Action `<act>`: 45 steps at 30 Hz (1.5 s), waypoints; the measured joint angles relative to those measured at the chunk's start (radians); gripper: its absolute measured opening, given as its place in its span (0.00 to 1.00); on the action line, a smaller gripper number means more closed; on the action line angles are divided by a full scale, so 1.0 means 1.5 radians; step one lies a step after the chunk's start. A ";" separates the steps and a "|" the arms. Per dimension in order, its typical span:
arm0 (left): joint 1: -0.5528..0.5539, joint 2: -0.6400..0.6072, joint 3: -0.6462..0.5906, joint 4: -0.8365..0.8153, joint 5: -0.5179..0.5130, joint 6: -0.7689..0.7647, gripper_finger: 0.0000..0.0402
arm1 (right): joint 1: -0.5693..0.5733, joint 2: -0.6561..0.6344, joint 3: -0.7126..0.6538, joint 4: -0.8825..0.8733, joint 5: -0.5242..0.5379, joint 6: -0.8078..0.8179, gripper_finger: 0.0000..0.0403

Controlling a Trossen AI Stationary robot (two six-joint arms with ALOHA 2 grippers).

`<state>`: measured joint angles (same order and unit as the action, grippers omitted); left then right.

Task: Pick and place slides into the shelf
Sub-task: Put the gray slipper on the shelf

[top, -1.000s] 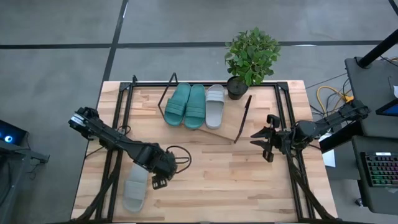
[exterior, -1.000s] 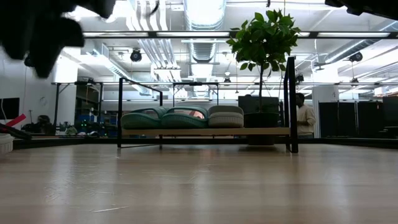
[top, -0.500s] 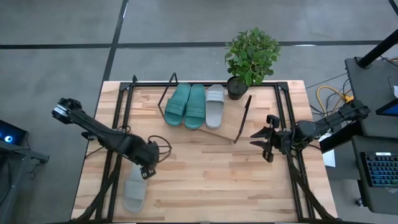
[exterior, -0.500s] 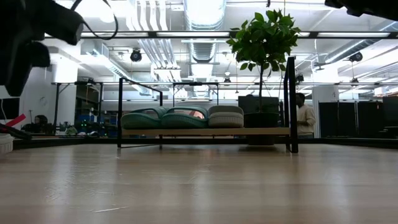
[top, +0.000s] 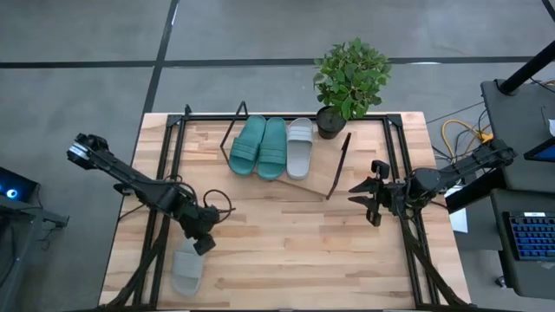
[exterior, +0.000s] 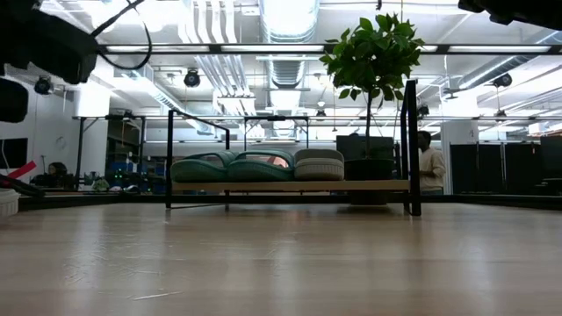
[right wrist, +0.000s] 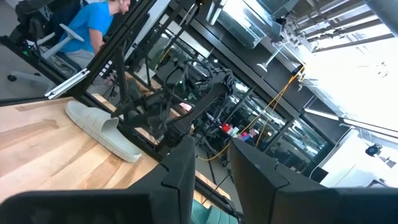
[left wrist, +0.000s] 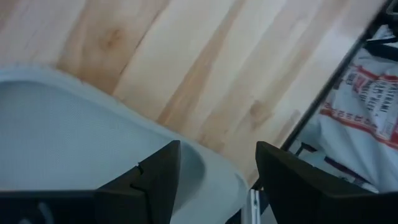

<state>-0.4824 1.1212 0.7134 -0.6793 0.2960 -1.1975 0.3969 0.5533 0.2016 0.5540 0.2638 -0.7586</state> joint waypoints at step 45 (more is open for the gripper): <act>-0.051 0.133 -0.012 0.049 0.104 -0.031 0.34 | 0.000 -0.001 0.000 -0.014 0.000 -0.003 0.21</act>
<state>-0.5594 1.3205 0.6949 -0.6064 0.4517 -1.2434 0.3966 0.5522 0.2016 0.5323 0.2638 -0.7628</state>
